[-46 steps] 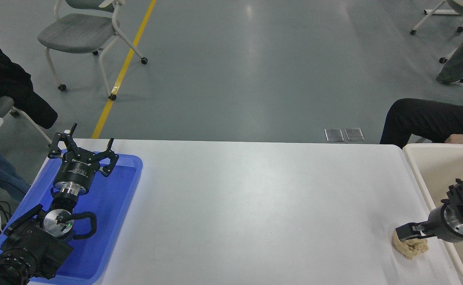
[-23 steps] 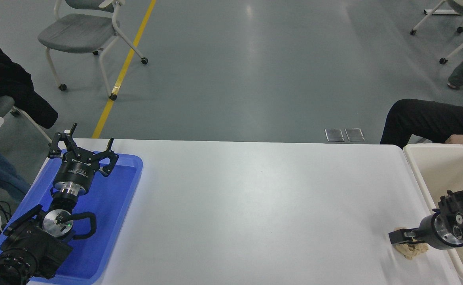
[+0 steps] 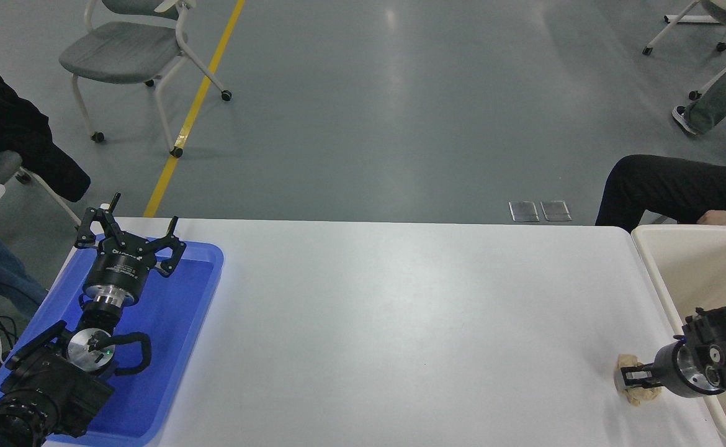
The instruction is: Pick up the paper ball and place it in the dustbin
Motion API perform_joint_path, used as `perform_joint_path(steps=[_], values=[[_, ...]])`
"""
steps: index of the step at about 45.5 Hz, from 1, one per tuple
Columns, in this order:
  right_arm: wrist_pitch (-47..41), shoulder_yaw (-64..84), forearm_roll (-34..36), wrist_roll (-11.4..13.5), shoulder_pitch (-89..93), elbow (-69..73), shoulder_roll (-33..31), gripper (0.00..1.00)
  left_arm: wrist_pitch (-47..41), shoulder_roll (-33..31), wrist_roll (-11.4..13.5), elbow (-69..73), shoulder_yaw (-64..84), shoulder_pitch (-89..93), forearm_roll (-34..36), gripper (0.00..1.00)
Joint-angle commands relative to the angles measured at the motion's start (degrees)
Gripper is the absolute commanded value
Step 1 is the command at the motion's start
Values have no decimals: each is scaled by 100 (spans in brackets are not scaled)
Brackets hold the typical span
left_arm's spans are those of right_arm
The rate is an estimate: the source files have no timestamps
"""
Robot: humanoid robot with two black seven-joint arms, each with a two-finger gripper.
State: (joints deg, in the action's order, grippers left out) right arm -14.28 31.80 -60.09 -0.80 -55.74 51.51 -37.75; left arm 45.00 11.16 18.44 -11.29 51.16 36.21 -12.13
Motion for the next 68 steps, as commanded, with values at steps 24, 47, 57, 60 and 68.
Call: perform_joint_path(steps=[24,47,57,60,68], values=[[-1190,1609,-258,19,-3758,1888,-1648,0,0,-9,2,-5,0,17,0,100],[-2931,2199,-258,71,-6115,2610,-1877,0,0,-9,2,-5,0,17,0,100],[-2984,2207,-258,89,-6124,2601,-1868,0,0,-9,2,-5,8,17,0,100],[-2984,2207,-275,115,-6098,2549,-1877,0,0,-9,2,-5,0,18,0,100],[-2966,2207,-311,142,-5861,2005,-1885,0,0,-9,2,-5,0,26,0,100]])
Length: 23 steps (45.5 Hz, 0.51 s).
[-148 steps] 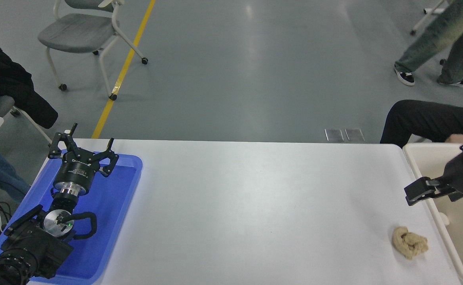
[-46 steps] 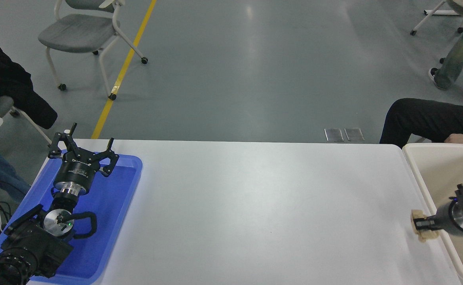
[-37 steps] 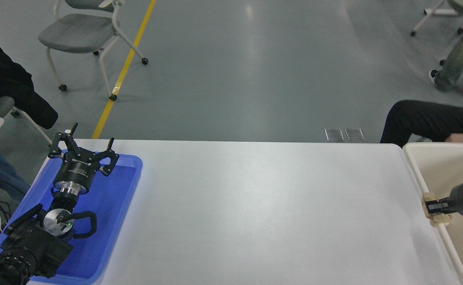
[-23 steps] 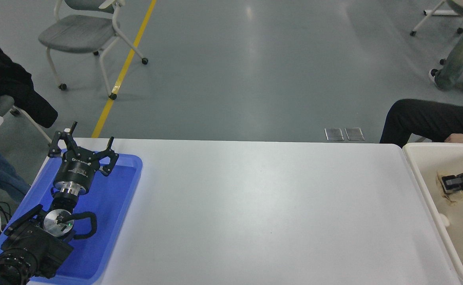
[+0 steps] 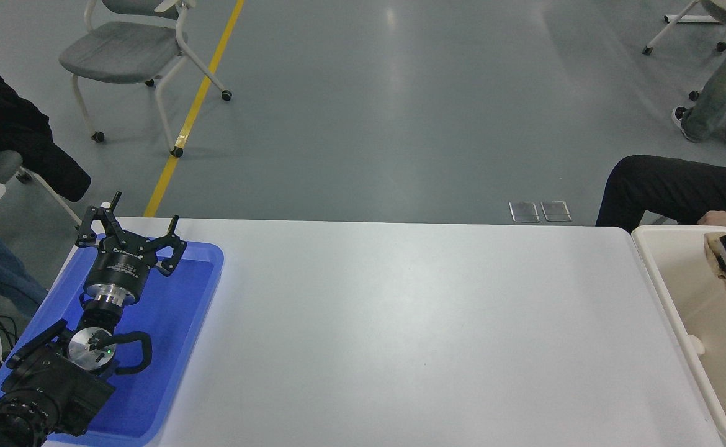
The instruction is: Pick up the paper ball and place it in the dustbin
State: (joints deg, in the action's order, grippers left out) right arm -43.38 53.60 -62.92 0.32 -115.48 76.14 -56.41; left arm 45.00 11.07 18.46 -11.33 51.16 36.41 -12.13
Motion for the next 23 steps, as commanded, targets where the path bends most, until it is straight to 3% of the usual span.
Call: perform_joint_path(steps=[1,7,15,23], values=[[-39,28,-36,30,183,-590,-20,0,0,0,0,-1,8,7,0,100],[110,-138,26,-40,991,-1951,-46,0,0,0,0,-1,0,-2,0,100],[689,-1541,61,-427,3255,-3840,182,0,0,0,8,-1,0,7,0,100],[1384,-2783,78,-436,5016,-5284,770,0,0,9,8,-1,0,7,0,100]])
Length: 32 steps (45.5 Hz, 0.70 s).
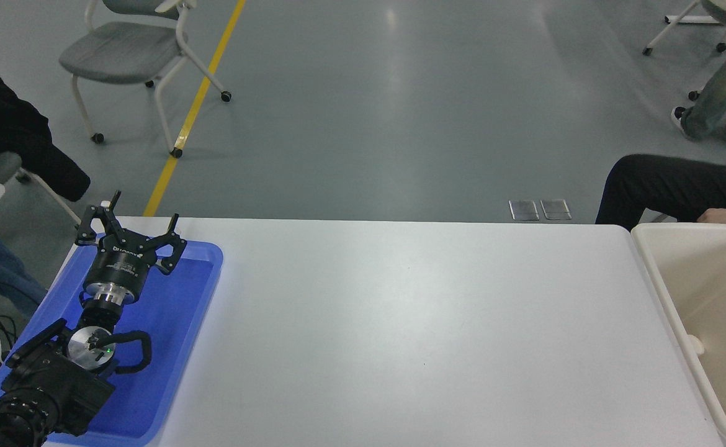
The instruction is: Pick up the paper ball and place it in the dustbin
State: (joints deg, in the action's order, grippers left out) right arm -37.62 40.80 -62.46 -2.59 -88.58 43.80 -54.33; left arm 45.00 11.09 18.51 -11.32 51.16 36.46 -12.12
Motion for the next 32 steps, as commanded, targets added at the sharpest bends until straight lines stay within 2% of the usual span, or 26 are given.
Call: perform_joint_path(steps=[1,5,16,22,32], values=[[957,-1610,41,-137,2485,-2164,659,0,0,7,4,-2,-1,-7,-1,100],[1361,-1918,313,-137,3056,-2524,923,0,0,7,4,-2,-1,-7,-1,100],[2153,-2068,1815,-75,4103,-3061,1627,0,0,16,4,15,-1,-7,-1,100],[2320,-2296,2615,-49,4296,-3079,1759,0,0,16,4,-2,-1,-7,-1,100],[2803,-2963,3003,21,4569,-3096,1987,0,0,16,4,-2,-1,-7,-1,100]])
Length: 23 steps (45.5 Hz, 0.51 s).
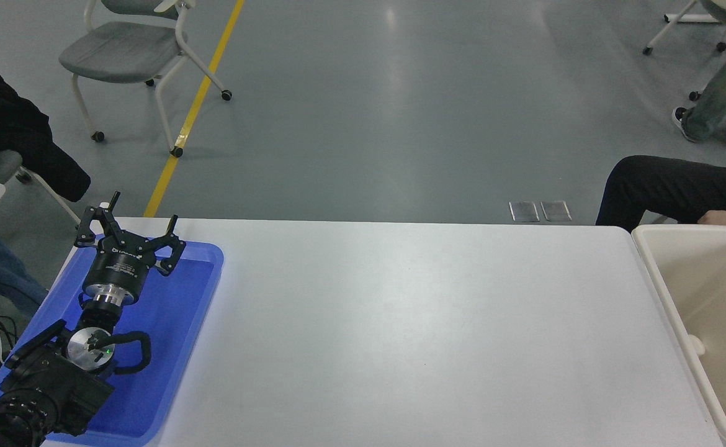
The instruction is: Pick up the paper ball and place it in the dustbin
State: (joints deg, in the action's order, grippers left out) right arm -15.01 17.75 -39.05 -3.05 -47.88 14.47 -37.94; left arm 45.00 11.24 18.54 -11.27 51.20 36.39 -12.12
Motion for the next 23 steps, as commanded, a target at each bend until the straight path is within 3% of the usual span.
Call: perform_joint_path(steps=[1,9,23], values=[[587,-764,670,94,534,-164,383,0,0,1,0,-6,-5,0,-1,100],[728,-1739,688,332,684,-278,761,0,0,1,0,-6,-5,0,-1,100],[737,-2496,942,349,833,-498,920,2,0,1,0,-6,-5,0,-1,100]])
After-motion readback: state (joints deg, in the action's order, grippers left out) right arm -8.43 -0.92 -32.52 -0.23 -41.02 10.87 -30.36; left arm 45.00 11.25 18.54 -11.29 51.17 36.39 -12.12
